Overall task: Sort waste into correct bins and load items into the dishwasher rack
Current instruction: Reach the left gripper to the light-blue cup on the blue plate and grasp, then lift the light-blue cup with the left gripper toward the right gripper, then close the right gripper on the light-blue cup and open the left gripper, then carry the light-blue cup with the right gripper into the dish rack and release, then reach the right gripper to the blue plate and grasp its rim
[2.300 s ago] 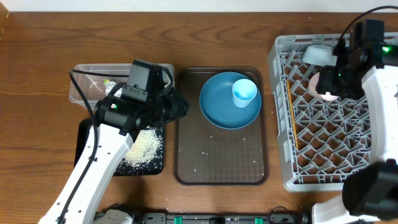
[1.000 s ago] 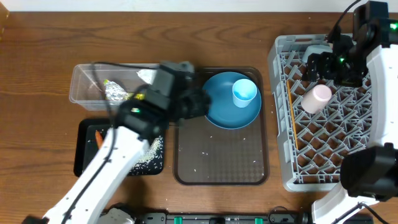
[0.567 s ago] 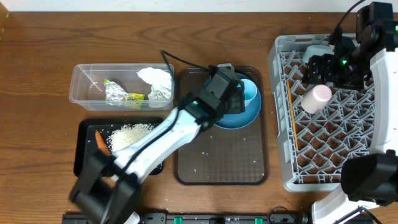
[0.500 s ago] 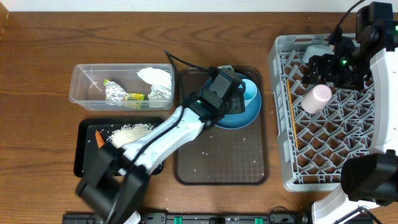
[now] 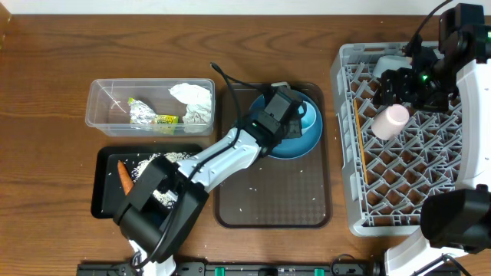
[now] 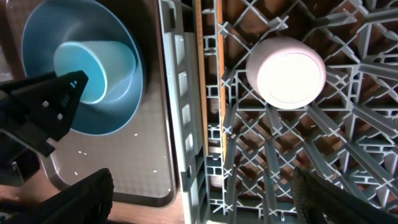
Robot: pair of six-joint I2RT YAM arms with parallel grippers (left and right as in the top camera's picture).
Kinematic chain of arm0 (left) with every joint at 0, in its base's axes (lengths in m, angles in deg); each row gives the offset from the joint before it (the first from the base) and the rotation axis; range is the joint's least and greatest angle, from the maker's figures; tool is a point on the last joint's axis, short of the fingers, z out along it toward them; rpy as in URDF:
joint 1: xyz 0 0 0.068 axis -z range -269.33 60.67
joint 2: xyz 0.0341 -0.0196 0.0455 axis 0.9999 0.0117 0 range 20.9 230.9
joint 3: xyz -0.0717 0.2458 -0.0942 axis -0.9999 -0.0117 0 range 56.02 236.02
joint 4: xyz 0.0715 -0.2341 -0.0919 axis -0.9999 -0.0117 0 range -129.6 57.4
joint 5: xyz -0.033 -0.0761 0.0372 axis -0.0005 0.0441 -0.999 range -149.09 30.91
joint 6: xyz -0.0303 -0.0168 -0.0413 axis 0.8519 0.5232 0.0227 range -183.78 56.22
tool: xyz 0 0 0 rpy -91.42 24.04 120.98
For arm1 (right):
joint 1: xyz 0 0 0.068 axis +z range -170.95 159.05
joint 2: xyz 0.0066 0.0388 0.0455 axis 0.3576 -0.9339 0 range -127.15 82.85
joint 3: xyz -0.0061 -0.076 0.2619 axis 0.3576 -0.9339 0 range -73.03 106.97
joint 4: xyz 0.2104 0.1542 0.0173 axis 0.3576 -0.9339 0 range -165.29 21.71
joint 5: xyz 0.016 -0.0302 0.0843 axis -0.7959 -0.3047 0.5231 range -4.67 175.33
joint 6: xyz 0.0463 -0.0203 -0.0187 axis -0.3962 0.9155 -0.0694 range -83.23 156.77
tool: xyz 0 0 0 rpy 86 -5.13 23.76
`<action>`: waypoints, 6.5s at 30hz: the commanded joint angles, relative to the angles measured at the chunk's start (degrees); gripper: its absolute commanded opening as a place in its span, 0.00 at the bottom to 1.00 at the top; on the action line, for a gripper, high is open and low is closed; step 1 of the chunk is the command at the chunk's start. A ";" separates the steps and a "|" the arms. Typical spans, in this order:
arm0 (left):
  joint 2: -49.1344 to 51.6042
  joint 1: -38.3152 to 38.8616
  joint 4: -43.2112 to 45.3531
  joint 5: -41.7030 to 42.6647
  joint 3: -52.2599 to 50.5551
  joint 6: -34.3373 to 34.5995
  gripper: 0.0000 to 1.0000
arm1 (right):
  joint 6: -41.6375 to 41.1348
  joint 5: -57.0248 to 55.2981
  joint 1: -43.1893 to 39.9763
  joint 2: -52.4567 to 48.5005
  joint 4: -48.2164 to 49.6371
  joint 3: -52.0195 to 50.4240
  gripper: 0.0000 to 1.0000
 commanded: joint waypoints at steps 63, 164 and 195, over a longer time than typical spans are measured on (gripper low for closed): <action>-26.56 -23.58 0.04 63.71 0.68 22.16 0.06 | 52.57 65.53 16.72 1.03 -2.14 0.57 0.88; -26.56 -30.82 -48.52 7.93 -0.24 -9.66 0.59 | 1.38 3.43 7.02 1.88 -1.33 -12.61 0.79; -26.56 -45.35 -42.58 -6.21 -0.24 -11.34 0.96 | -17.77 -22.86 51.25 3.21 52.54 -37.66 0.71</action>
